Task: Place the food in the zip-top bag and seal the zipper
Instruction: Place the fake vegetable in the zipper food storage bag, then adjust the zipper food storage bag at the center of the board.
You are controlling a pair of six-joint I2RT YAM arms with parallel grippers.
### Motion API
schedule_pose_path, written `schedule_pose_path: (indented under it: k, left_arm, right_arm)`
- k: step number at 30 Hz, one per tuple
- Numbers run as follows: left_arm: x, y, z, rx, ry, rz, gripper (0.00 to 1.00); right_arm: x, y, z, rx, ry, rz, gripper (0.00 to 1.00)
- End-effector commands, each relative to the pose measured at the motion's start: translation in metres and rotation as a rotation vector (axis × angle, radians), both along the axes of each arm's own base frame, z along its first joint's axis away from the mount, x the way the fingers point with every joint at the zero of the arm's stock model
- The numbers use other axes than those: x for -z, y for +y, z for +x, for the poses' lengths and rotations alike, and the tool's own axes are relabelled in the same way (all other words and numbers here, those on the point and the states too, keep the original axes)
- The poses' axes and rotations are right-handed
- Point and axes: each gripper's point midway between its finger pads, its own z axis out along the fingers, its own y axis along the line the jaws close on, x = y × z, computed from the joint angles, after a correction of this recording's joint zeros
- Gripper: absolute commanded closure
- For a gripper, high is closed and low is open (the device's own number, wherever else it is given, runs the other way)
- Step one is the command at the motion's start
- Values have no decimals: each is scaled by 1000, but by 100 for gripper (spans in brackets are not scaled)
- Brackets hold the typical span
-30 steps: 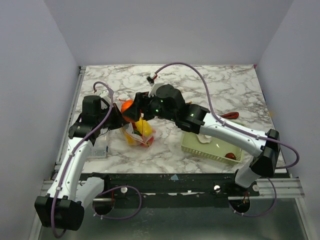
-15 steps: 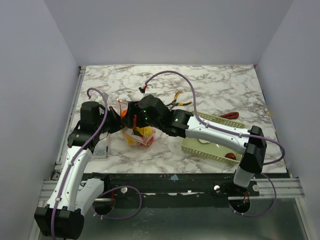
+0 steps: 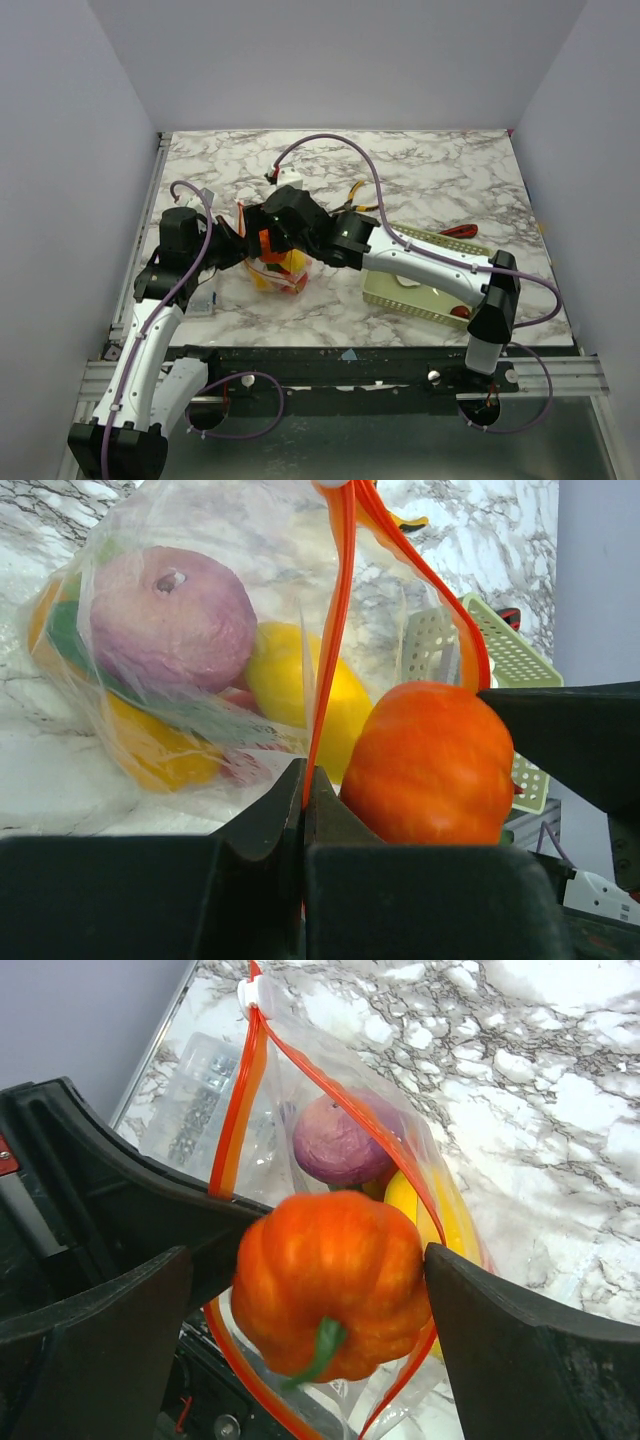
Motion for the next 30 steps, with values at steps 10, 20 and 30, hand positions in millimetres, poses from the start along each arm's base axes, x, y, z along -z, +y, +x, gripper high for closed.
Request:
schedule_pose_path:
  k: [10, 20, 30]
  left_arm:
    - [-7, 3, -4, 1, -25, 28, 100]
    - [-6, -1, -4, 39, -20, 29, 100]
    - [-48, 10, -17, 57, -75, 127, 100]
  right_arm:
    - [-13, -53, 4, 99, -83, -100, 16]
    - [17, -29, 10, -9, -34, -63, 39]
    - [-31, -39, -17, 85, -60, -187, 99]
